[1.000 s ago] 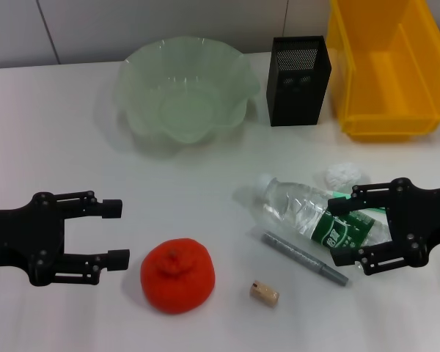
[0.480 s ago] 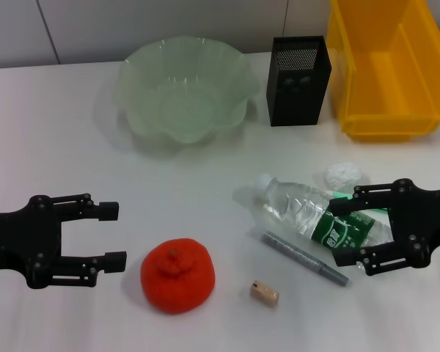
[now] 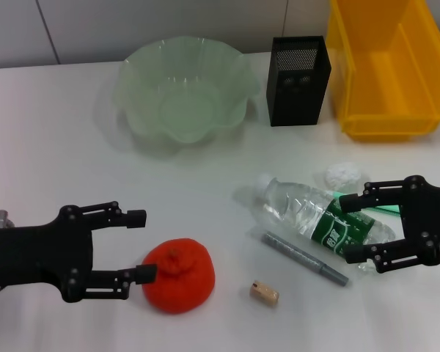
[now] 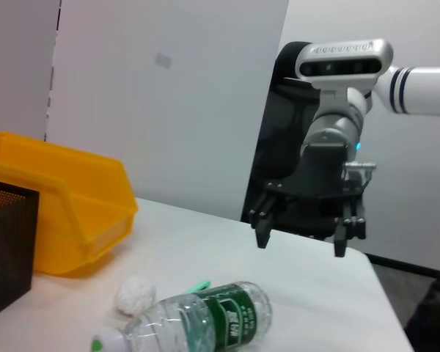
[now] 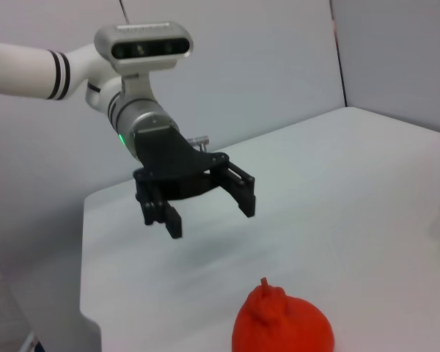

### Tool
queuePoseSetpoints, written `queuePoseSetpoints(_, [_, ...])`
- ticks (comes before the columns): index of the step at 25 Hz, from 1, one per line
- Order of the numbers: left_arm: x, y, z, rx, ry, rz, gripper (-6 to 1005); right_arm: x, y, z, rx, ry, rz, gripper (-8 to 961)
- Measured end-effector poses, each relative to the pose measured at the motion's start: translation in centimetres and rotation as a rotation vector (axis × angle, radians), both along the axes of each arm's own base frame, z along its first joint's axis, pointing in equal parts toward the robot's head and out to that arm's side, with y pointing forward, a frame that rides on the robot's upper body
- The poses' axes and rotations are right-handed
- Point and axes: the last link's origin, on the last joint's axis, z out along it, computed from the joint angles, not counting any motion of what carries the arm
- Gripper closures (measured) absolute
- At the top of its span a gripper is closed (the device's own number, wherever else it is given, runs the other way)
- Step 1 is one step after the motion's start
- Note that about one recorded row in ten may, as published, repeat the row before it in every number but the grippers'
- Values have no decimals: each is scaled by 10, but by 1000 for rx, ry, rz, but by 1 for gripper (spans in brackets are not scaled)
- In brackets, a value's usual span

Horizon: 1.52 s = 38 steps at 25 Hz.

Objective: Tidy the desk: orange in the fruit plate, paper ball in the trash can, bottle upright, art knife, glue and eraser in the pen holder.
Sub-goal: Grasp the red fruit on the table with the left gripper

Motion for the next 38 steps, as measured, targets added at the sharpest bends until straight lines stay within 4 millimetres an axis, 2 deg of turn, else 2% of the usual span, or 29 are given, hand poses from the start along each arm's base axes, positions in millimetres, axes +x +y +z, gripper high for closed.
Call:
queuePoseSetpoints(9, [-13, -4, -17, 50, 28, 22, 188, -4, 2, -3, -20, 3, -2, 166])
queuePoseSetpoints(13, [-21, -6, -35, 62, 63, 32, 188, -6, 4, -3, -28, 0, -1, 166])
queuePoseSetpoints(23, [-23, -3, -56, 95, 81, 36, 188, -7, 4, 0, -36, -32, -6, 167])
queuePoseSetpoints(38, [-23, -2, -69, 131, 86, 13, 189, -8, 4, 0, -46, -56, -8, 166])
